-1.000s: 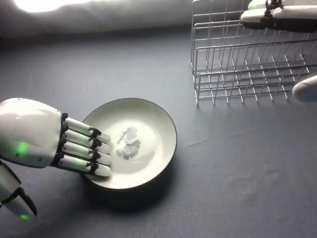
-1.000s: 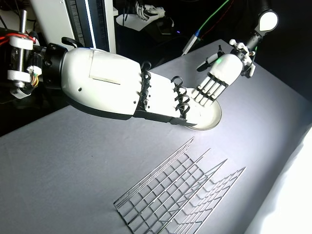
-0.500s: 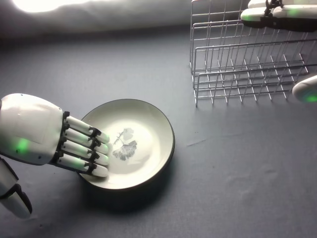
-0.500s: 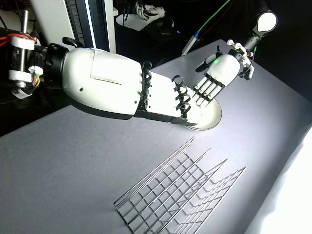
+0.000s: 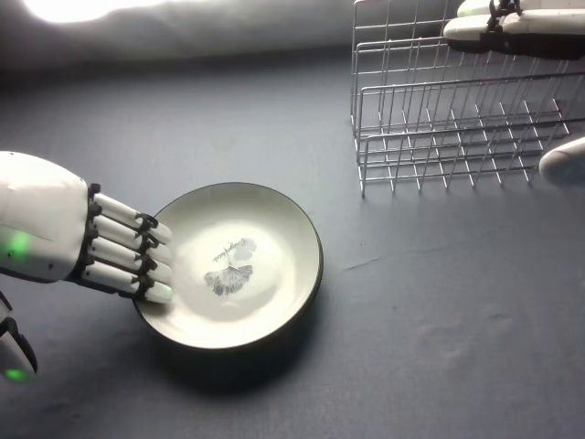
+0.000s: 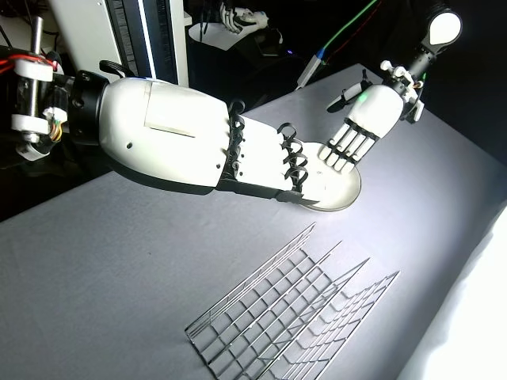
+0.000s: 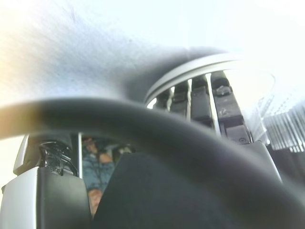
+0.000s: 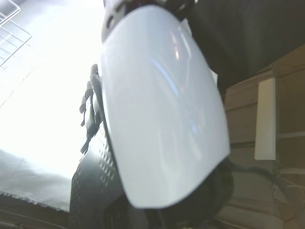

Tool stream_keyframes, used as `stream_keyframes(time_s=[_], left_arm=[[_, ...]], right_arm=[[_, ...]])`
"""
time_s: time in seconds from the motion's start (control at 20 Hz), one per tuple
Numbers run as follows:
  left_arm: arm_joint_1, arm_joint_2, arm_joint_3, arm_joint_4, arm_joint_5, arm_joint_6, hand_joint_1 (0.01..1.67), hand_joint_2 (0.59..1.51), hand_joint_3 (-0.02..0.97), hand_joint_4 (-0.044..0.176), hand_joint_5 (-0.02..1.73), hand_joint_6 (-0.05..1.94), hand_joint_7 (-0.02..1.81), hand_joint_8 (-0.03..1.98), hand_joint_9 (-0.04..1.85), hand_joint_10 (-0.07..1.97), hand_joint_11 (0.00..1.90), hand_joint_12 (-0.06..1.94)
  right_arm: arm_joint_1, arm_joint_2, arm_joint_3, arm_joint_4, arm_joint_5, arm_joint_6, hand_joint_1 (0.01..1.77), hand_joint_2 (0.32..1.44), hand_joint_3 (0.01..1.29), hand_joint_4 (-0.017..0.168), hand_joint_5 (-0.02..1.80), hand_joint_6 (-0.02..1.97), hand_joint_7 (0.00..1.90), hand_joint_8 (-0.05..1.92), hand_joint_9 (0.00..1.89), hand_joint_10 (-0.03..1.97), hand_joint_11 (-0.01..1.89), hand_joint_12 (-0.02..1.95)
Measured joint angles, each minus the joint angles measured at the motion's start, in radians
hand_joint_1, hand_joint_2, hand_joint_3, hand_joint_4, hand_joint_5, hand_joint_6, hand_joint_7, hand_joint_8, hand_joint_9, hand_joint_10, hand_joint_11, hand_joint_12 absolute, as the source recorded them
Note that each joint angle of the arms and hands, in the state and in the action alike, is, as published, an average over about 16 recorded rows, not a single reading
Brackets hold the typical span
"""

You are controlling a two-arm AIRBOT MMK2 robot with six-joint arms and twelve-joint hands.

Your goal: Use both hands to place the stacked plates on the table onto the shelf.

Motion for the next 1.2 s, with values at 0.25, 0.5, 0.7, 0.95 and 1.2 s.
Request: stream_keyframes(time_s=[0.25,0.5,0.7,0.95,1.2], left_arm=[[-0.008,-0.005,0.021,0.021,-0.009,-0.022,0.01,1.085,0.007,-0.004,-0.01,-0.02,0.01,-0.01,0.02,-0.01,0.02,-0.01],[0.001,-0.013,0.034,0.028,-0.015,-0.039,0.01,1.09,0.007,-0.006,-0.01,-0.02,0.01,-0.01,0.02,-0.01,0.02,-0.02],[0.011,-0.018,0.036,0.029,-0.017,-0.046,0.01,1.091,0.007,-0.007,-0.01,-0.02,0.0,-0.01,0.02,-0.01,0.02,-0.02],[0.029,-0.025,0.034,0.016,-0.016,-0.047,0.02,1.091,0.007,-0.009,-0.01,-0.03,0.0,-0.01,0.01,-0.01,0.02,-0.01],[0.041,-0.047,0.034,-0.006,-0.01,-0.041,0.01,1.091,0.006,-0.01,-0.01,-0.03,-0.01,-0.01,0.01,-0.02,0.01,0.0]], right_arm=[[0.0,0.0,0.0,0.0,0.0,0.0,0.01,1.14,0.01,0.004,0.07,0.02,0.07,0.01,0.04,0.02,0.02,0.01],[0.0,0.0,0.0,0.0,0.0,0.0,0.01,1.14,0.01,0.004,0.06,0.02,0.07,0.01,0.04,0.02,0.02,0.01],[0.0,-0.001,0.0,0.0,0.001,0.0,0.01,1.14,0.01,0.004,0.06,0.02,0.06,0.01,0.04,0.02,0.02,0.01],[0.0,-0.001,-0.001,0.0,0.001,0.0,0.01,1.14,0.01,0.004,0.06,0.02,0.06,0.01,0.03,0.01,0.02,0.01],[0.0,-0.001,-0.002,0.0,0.001,0.0,0.01,1.14,0.01,0.004,0.06,0.02,0.05,0.01,0.03,0.02,0.02,0.01]])
